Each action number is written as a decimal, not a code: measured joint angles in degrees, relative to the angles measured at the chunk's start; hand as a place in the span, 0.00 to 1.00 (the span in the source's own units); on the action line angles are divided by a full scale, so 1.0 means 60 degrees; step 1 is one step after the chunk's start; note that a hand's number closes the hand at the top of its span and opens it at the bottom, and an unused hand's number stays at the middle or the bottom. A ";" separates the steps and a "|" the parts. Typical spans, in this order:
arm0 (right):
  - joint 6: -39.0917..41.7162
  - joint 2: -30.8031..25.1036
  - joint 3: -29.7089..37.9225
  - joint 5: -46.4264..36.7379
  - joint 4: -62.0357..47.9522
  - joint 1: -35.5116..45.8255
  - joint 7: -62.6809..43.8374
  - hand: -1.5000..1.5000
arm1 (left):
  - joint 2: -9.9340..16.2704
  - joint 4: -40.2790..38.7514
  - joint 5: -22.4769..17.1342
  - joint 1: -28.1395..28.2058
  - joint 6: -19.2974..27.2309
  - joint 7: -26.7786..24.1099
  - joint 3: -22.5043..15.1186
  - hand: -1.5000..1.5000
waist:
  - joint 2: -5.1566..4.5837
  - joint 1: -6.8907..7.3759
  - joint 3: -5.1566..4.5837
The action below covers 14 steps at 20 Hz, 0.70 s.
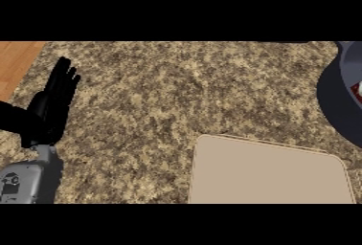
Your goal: Pick the cupcake from the tray and place it in the pot
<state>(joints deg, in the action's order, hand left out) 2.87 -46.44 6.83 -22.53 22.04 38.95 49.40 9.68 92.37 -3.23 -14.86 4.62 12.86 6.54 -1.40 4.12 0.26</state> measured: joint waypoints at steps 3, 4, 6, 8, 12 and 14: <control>0.0820 0.0120 -0.0174 -0.0144 -0.0597 0.0365 0.0209 0.00 | -0.0014 0.0031 0.0037 -0.0127 0.0064 0.0135 -0.0027 0.50 | -0.0011 0.0003 0.0007; 0.1036 0.0238 -0.0189 -0.0145 -0.0781 0.0454 0.0265 0.00 | -0.0044 0.0089 0.0047 -0.0097 0.0068 0.0140 -0.0068 0.50 | -0.0009 0.0016 0.0006; 0.1637 0.0312 -0.0086 0.0010 -0.1070 0.0629 0.0458 0.00 | -0.0032 0.0093 0.0036 -0.0057 0.0056 0.0128 -0.0046 0.50 | -0.0003 -0.0022 0.0012; 0.2046 0.0388 0.0166 0.0333 -0.1304 0.0801 0.0459 0.00 | -0.0054 0.0063 0.0071 -0.0036 0.0086 0.0102 -0.0055 0.50 | -0.0002 -0.0059 0.0015; 0.2832 0.0267 0.0749 0.1047 -0.1726 0.1100 0.0181 0.00 | 0.0016 0.0086 0.0038 -0.0025 0.0073 0.0122 0.0031 0.50 | 0.0005 -0.0101 0.0020; 0.3201 0.0115 0.1007 0.1351 -0.1921 0.1227 -0.0054 0.00 | 0.0011 0.0123 0.0041 -0.0003 0.0072 0.0129 0.0021 0.50 | -0.0002 -0.0106 0.0023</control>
<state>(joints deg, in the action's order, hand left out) 22.08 -45.75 12.88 -14.43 10.52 46.32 49.08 9.74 93.11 -2.99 -14.88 5.05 13.64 6.67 -1.41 3.48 0.40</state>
